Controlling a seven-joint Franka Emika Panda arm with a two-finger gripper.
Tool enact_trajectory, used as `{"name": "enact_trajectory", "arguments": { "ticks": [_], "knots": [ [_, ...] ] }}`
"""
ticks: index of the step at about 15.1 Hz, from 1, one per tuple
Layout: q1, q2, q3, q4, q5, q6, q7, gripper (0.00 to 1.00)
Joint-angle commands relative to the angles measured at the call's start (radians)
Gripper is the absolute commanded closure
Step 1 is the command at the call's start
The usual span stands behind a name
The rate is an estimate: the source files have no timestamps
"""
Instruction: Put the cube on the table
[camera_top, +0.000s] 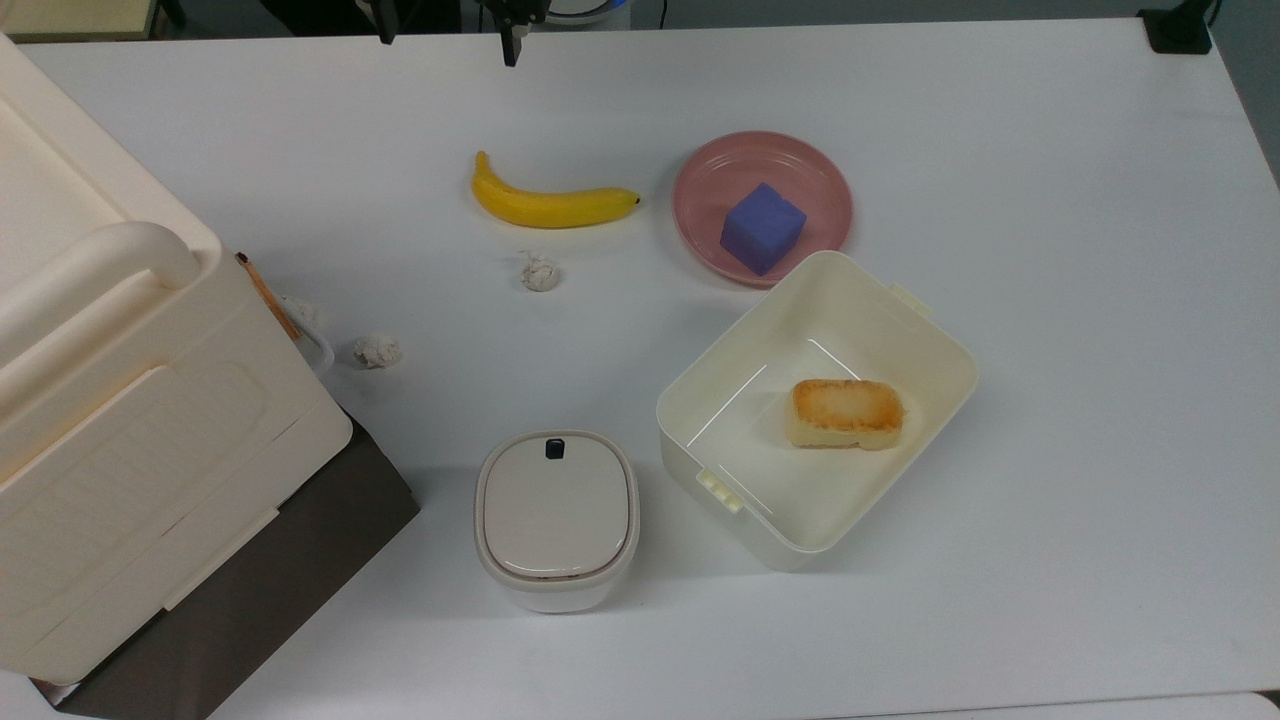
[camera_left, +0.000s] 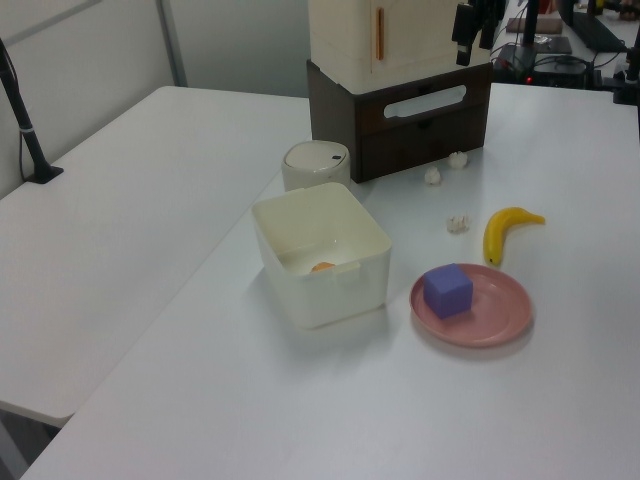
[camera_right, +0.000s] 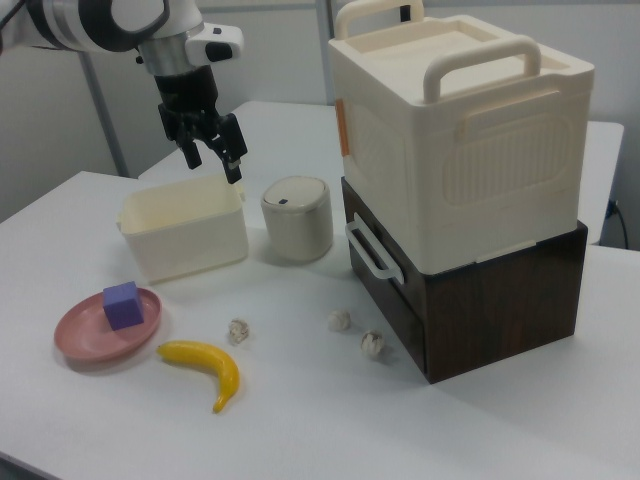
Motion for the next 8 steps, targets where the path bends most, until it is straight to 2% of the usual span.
{"name": "enact_trajectory", "arguments": {
  "ticks": [1,8],
  "knots": [
    [0.006,-0.013,0.01,-0.019,0.008,0.0,-0.034,0.0],
    [0.007,-0.01,0.01,-0.018,0.019,0.002,-0.051,0.0]
  ]
}}
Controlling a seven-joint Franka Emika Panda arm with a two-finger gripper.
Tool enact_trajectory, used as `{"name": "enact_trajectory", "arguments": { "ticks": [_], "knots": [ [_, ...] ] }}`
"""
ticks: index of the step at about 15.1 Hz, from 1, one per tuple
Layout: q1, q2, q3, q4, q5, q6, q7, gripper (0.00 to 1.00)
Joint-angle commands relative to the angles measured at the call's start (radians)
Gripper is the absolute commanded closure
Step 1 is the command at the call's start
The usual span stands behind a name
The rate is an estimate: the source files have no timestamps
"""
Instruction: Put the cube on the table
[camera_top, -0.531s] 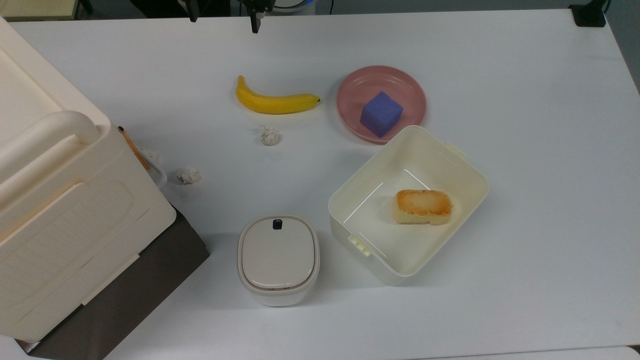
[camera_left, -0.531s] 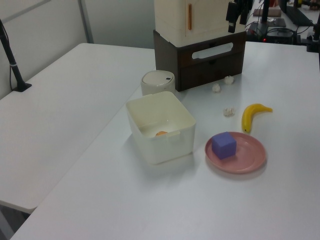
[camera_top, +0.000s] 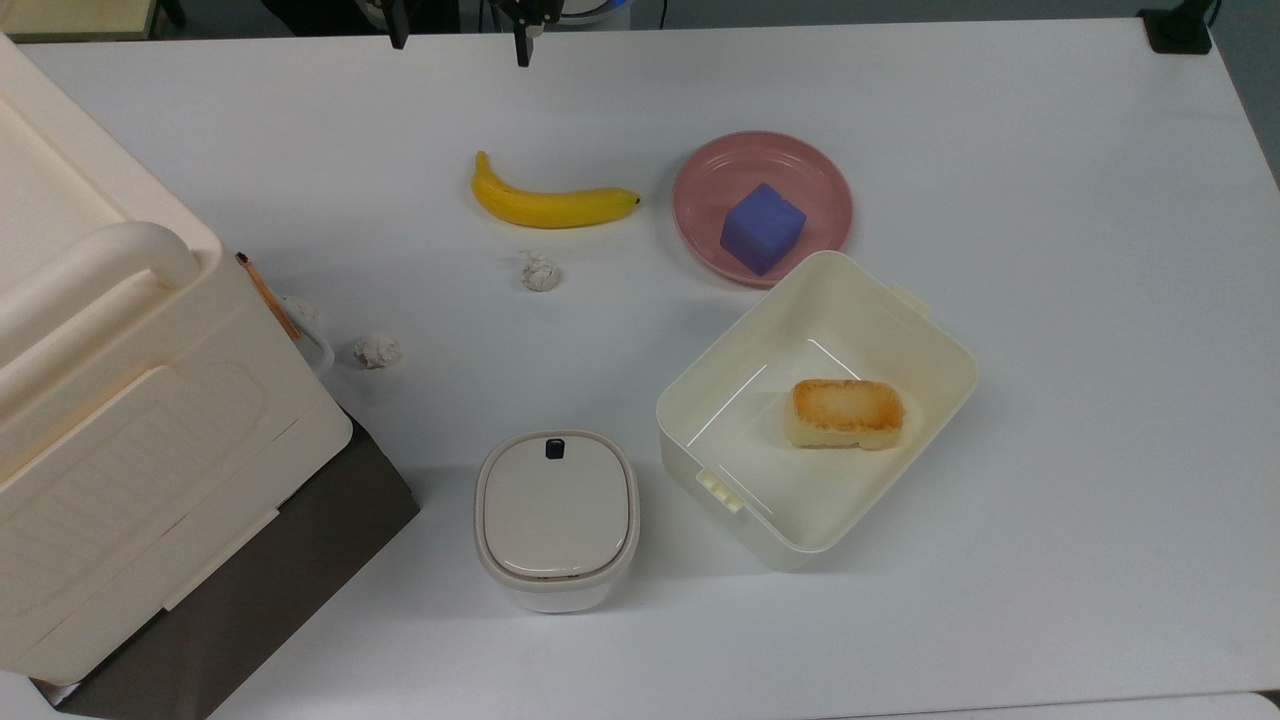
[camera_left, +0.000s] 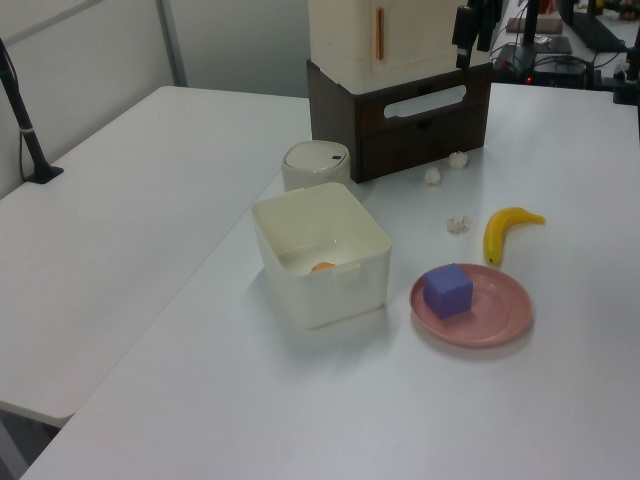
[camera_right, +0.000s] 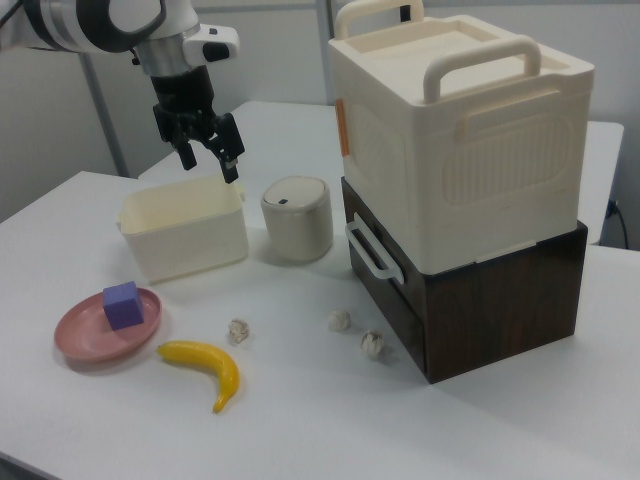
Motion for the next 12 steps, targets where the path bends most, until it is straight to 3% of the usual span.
{"name": "enact_trajectory", "arguments": {
  "ticks": [1,9,12],
  "knots": [
    [0.009,-0.011,-0.004,-0.015,0.019,0.0,-0.017,0.0],
    [0.01,-0.01,0.019,-0.021,0.007,-0.066,-0.021,0.0],
    [0.013,-0.017,0.026,-0.064,-0.019,-0.069,-0.049,0.0]
  ]
}}
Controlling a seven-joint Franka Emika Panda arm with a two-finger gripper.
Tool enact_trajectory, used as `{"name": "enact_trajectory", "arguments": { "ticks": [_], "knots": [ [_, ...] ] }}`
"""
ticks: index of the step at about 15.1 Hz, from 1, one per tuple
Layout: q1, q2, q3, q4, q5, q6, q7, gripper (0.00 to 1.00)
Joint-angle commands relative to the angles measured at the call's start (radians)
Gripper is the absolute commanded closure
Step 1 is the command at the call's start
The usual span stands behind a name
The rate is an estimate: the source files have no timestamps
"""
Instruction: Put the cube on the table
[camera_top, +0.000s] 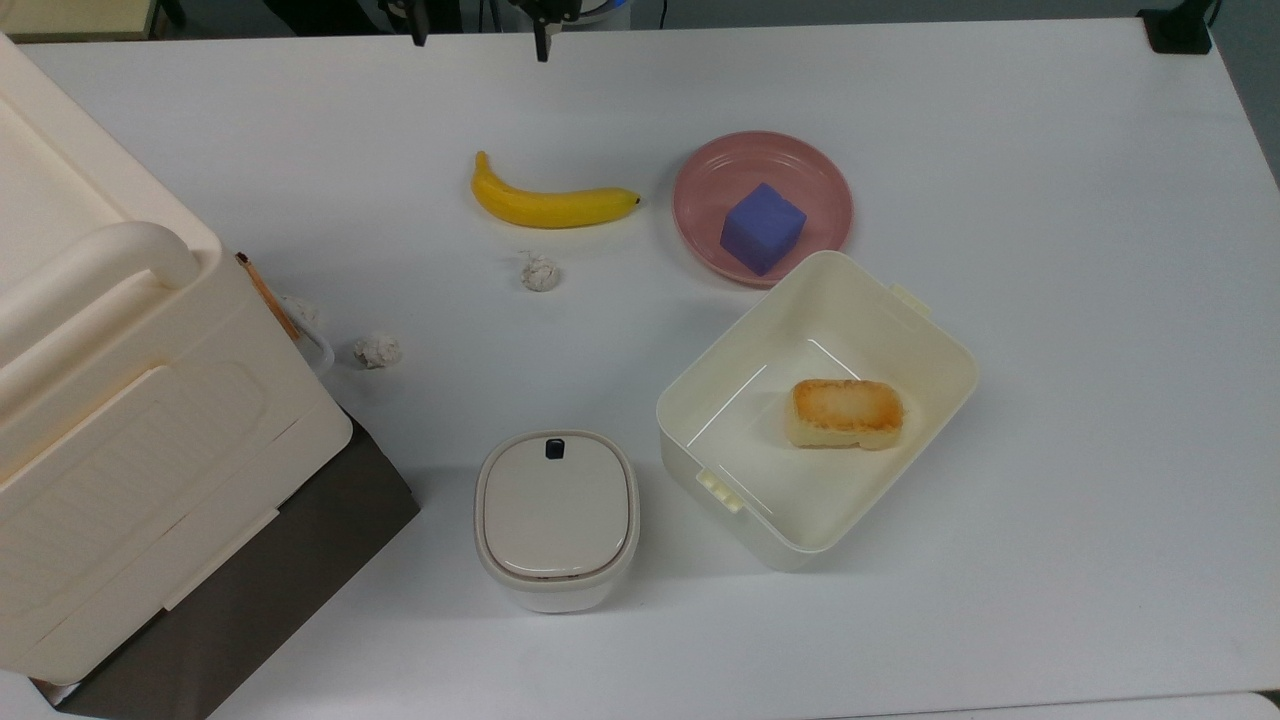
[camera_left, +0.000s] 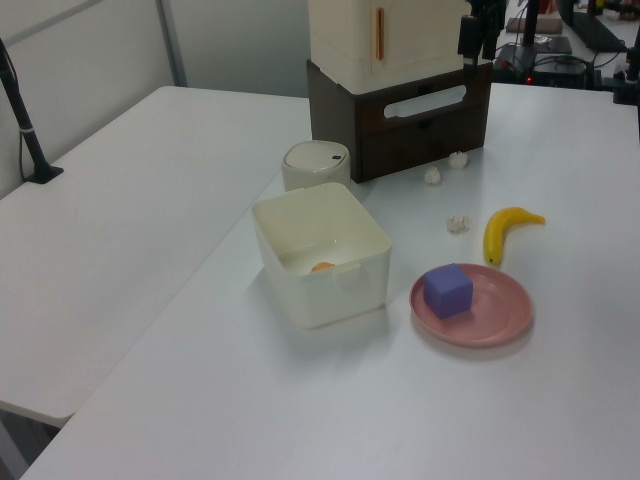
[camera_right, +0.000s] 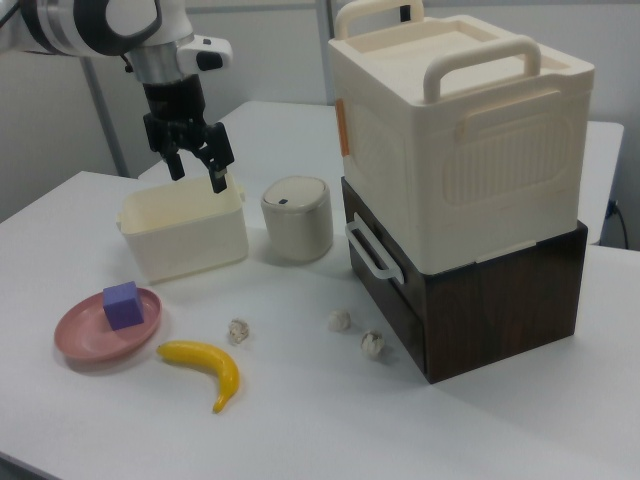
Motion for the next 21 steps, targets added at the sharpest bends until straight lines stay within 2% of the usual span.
{"name": "enact_trajectory", "arguments": {
  "ticks": [1,4,5,7,8,11,12,14,18,21],
  "knots": [
    [0.01,-0.016,0.024,-0.064,-0.028,-0.014,-0.069,0.0],
    [0.013,-0.018,0.064,-0.153,-0.029,-0.007,-0.135,0.0],
    [0.012,-0.018,0.093,-0.18,-0.035,-0.004,-0.137,0.0],
    [0.013,-0.018,0.11,-0.223,-0.045,0.007,-0.149,0.0],
    [0.016,-0.016,0.113,-0.24,-0.052,0.021,-0.175,0.0],
    [0.012,-0.001,0.18,-0.257,-0.052,0.018,-0.303,0.0],
    [0.016,0.001,0.194,-0.268,-0.05,0.016,-0.313,0.0],
    [0.013,0.007,0.263,-0.294,-0.052,0.018,-0.311,0.0],
    [0.016,0.054,0.329,-0.303,-0.056,0.038,-0.313,0.0],
    [0.024,0.062,0.369,-0.354,-0.099,0.107,-0.316,0.0]
  ]
}}
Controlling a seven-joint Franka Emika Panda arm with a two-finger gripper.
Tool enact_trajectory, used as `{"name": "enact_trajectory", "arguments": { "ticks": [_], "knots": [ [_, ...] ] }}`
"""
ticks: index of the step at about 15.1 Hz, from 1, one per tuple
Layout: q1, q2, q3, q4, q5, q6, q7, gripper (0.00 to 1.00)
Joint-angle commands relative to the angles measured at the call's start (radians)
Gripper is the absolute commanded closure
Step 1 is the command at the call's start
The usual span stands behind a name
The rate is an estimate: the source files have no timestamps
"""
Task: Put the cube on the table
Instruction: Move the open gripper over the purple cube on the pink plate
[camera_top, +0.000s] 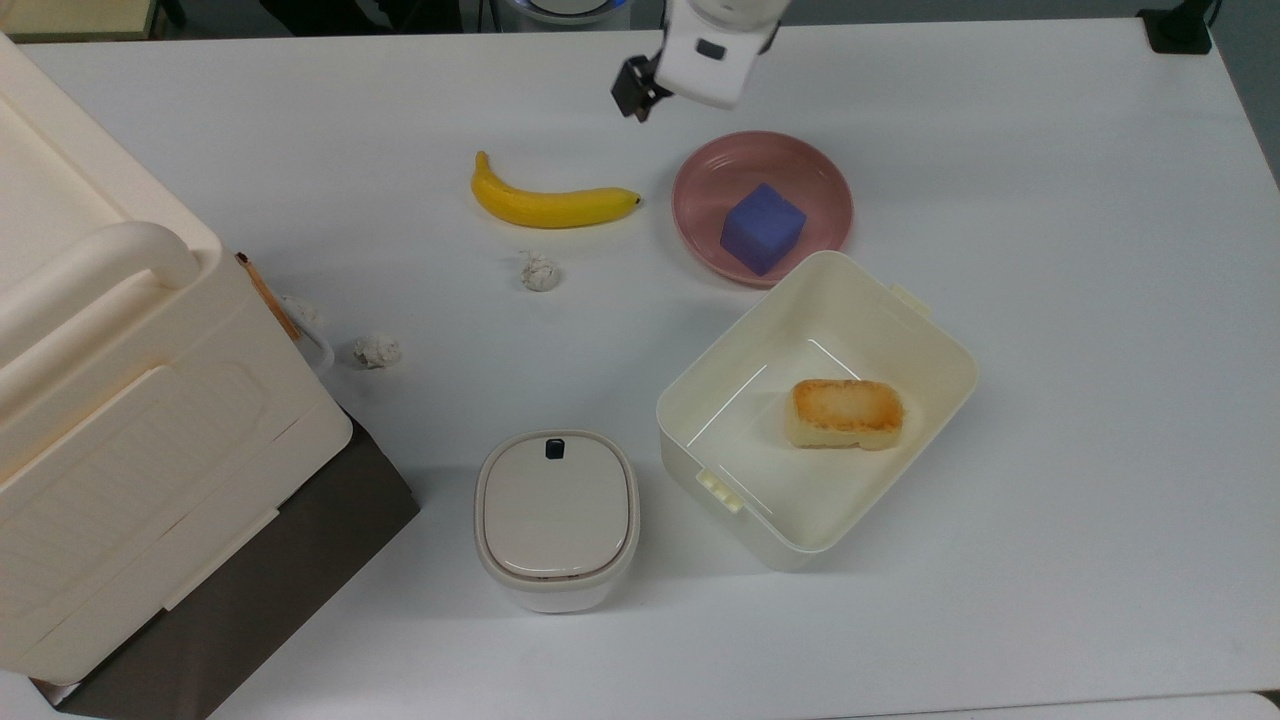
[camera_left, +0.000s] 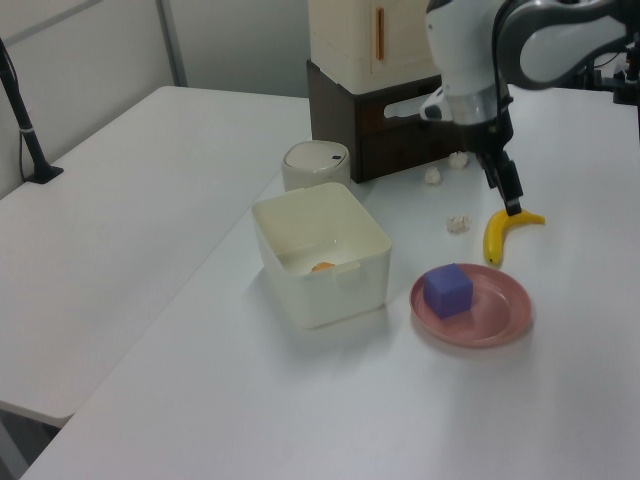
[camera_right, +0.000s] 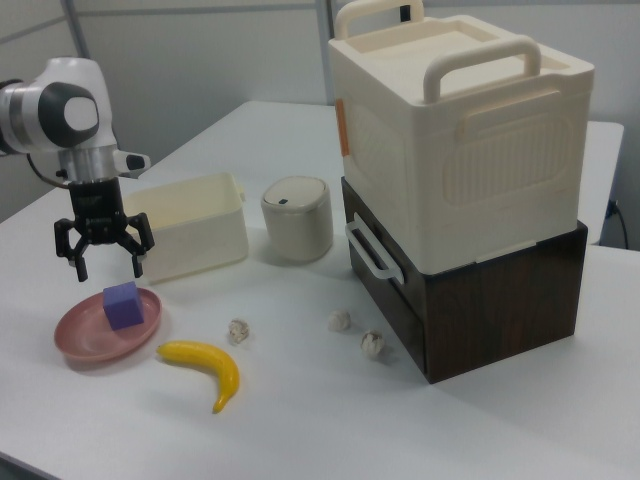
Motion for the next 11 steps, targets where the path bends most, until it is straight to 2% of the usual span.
{"name": "enact_trajectory", "arguments": {
  "ticks": [1,3,6,11],
  "knots": [
    [0.024,-0.002,0.042,-0.096,-0.066,0.124,-0.02,0.0],
    [0.034,0.003,0.048,-0.129,-0.089,0.2,-0.014,0.0],
    [0.038,0.047,0.079,-0.127,-0.13,0.223,-0.002,0.0],
    [0.049,0.115,0.081,-0.113,-0.173,0.301,0.076,0.0]
  ]
}}
